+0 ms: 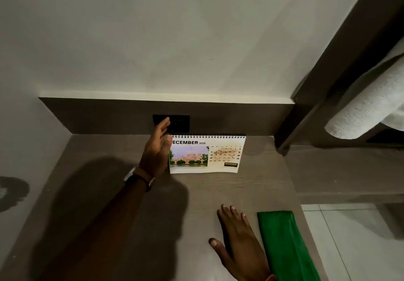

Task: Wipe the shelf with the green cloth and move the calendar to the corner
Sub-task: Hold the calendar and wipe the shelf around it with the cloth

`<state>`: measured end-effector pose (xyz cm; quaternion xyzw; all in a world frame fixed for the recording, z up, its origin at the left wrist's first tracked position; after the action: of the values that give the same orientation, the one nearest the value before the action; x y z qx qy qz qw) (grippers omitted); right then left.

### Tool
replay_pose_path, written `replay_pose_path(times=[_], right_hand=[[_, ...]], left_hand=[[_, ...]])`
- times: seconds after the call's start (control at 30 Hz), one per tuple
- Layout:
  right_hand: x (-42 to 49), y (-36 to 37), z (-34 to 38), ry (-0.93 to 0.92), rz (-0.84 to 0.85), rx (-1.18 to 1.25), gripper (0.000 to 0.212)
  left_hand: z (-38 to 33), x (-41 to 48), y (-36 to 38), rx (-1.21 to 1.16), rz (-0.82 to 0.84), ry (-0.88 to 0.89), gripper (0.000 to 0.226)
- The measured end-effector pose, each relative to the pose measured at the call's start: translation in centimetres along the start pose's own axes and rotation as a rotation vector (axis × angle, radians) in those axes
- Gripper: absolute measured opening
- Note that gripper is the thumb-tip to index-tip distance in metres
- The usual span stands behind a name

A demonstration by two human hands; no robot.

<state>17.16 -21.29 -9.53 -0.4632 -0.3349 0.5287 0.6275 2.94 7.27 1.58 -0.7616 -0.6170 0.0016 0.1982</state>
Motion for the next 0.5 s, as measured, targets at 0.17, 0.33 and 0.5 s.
replay_pose_path(times=[0.17,0.33,0.5], right_hand=[[-4.1,-5.8,-5.6,0.383,-0.385,0.028,0.075],[-7.7,-3.0,-10.7,0.707,-0.024,-0.170,0.100],[-8.2,-2.8,-9.9,0.699,-0.144,-0.175,0.072]], left_hand=[[0.2,0.5,2.2,0.111,0.043,0.102,0.036],[0.7,0.5,2.5,0.088,-0.008,0.117,0.033],[0.8,0.6,2.5,0.077,0.013,0.129,0.032]])
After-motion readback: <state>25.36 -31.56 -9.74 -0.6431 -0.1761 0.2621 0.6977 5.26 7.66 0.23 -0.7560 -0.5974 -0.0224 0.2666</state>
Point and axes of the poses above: each hand's wrist, its own x-axis towards the middle knuckle, its own y-axis out of the palm, z = x × y, the point moved 8 cm from there along x, towards the middle knuckle, and after that the axes turned 8 degrees about -z, right-handed, at the moved point
